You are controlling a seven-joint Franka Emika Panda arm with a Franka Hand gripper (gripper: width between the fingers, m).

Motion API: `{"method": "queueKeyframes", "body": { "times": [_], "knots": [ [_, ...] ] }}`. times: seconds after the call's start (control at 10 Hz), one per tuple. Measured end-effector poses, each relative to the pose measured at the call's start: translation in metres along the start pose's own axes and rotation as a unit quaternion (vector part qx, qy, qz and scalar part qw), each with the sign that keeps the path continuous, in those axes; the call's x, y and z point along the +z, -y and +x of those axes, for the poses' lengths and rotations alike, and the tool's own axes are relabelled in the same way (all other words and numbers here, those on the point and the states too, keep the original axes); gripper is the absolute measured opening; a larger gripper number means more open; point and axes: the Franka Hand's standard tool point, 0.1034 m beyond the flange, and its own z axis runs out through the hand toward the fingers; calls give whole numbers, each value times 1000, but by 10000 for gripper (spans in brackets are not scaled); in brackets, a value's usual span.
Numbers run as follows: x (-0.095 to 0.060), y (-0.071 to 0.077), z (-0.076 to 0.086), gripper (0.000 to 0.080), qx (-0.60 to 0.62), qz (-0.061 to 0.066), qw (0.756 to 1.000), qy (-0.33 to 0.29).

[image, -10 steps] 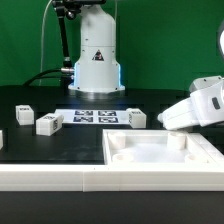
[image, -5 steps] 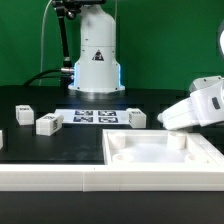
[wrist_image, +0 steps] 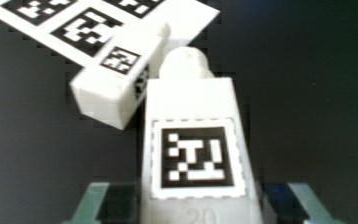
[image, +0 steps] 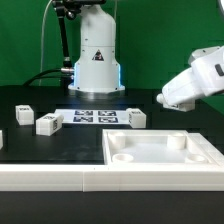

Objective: Assemble one leg

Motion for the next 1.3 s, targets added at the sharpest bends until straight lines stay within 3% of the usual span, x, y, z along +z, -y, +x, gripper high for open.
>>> {"method": "queueKeyframes", "body": {
  "times": [0.3,0.4,0.8,1.3],
  "knots": [
    [-5,-4,9,291,-6,-2,999,-31],
    [-18,-15,13,291,-19,-5,997,-81],
    [-49,-47,-23,291,35,-3,981,-188],
    [-61,-58,-18,291,48,-22,935,-351]
  ]
}}
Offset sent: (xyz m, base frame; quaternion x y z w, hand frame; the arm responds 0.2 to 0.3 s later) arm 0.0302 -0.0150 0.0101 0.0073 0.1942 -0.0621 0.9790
